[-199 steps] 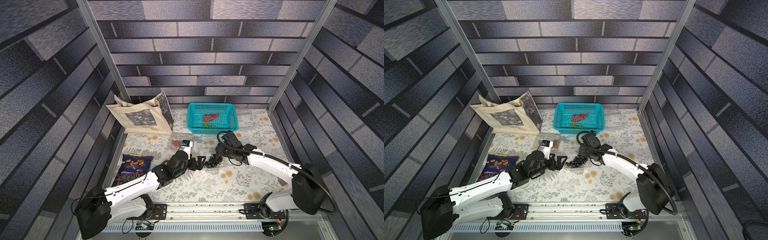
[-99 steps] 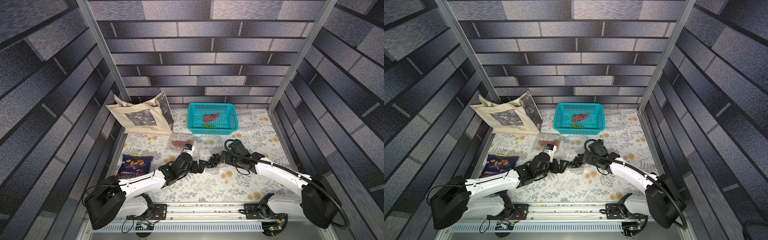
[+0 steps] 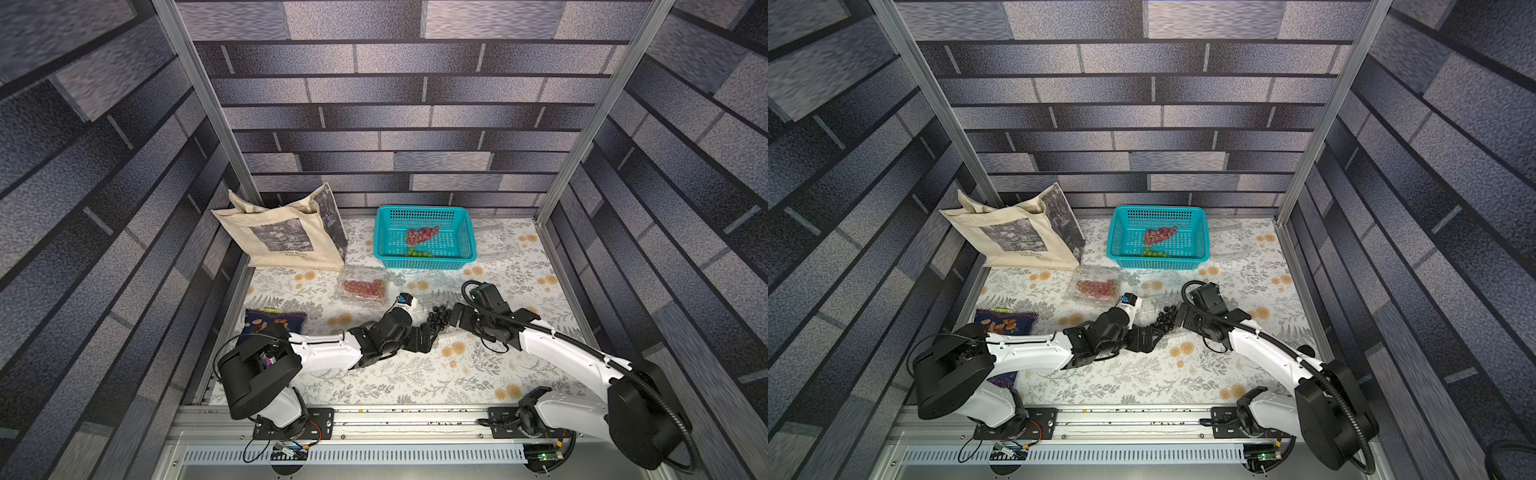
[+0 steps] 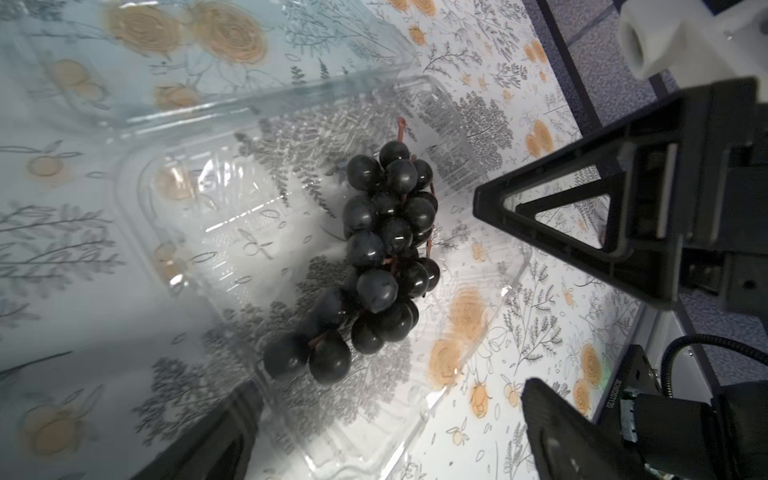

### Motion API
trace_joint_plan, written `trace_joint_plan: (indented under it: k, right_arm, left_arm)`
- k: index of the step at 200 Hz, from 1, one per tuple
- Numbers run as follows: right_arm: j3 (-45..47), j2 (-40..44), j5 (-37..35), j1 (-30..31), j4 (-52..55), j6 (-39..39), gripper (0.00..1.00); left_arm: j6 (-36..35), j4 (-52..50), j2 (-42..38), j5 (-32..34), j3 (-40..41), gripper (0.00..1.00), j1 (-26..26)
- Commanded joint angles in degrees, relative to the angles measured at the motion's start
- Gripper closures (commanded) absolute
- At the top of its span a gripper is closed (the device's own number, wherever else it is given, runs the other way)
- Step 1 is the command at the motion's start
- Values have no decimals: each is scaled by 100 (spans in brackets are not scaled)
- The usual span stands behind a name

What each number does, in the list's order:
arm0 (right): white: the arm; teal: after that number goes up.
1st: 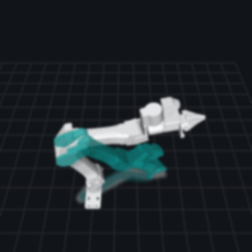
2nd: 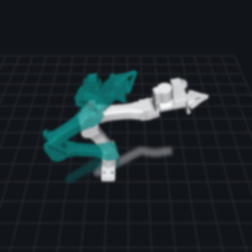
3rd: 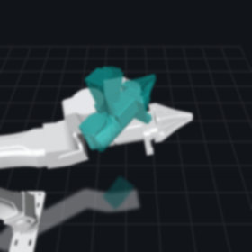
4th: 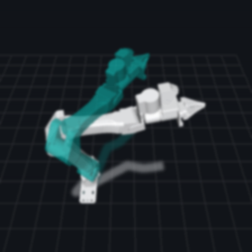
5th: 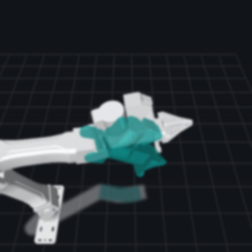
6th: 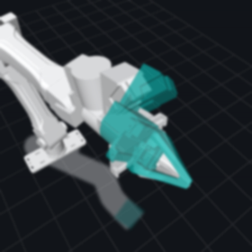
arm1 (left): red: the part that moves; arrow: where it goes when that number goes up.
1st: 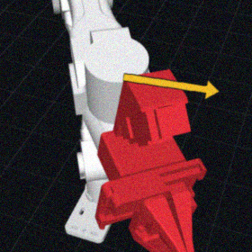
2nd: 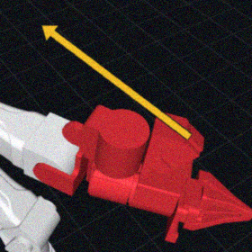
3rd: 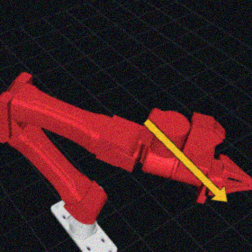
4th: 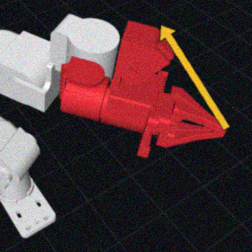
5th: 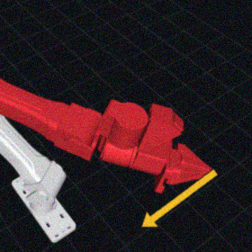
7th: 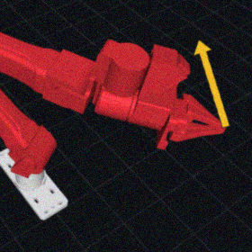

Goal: Pack grapes into containers
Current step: Move the packing box to the center of the board.

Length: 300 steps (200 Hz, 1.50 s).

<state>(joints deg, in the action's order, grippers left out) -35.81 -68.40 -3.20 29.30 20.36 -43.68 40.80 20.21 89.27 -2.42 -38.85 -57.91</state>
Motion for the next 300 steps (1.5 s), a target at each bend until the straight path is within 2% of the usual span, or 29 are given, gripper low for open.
trace_joint_plan:
  k: [1,29,52,85,133,178,211,257,286,300]
  right_arm:
    - [27,155,98,-245,213,30,0]
    - [-2,222,196,-627,320,66,0]
    - [-134,174,187,-775,572,71,0]
    - [-90,454,-129,-784,868,-40,0]
    - [83,1022,-180,-785,1392,-128,0]
    - [309,1016,-202,-785,1468,-143,1]
    - [470,965,-256,-788,1297,-197,11]
    - [393,418,-407,-967,866,-4,26]
    - [35,29,-526,-982,733,418,31]
    - [-154,-113,-529,-979,641,749,39]
  left_arm:
    - [179,346,290,-162,-463,0,-204]
    - [360,638,627,-254,-812,0,-525]
    - [456,755,643,-333,-842,0,-587]
    - [374,466,126,-155,-413,0,-375]
    - [40,-146,-816,116,93,0,-55]
    - [-108,-298,-1164,101,249,0,245]
    - [-162,-381,-1372,116,351,0,337]
    - [-155,-495,-1581,114,516,0,404]
    - [-126,-517,-1713,164,640,0,426]
    - [-116,-535,-1762,188,700,0,433]
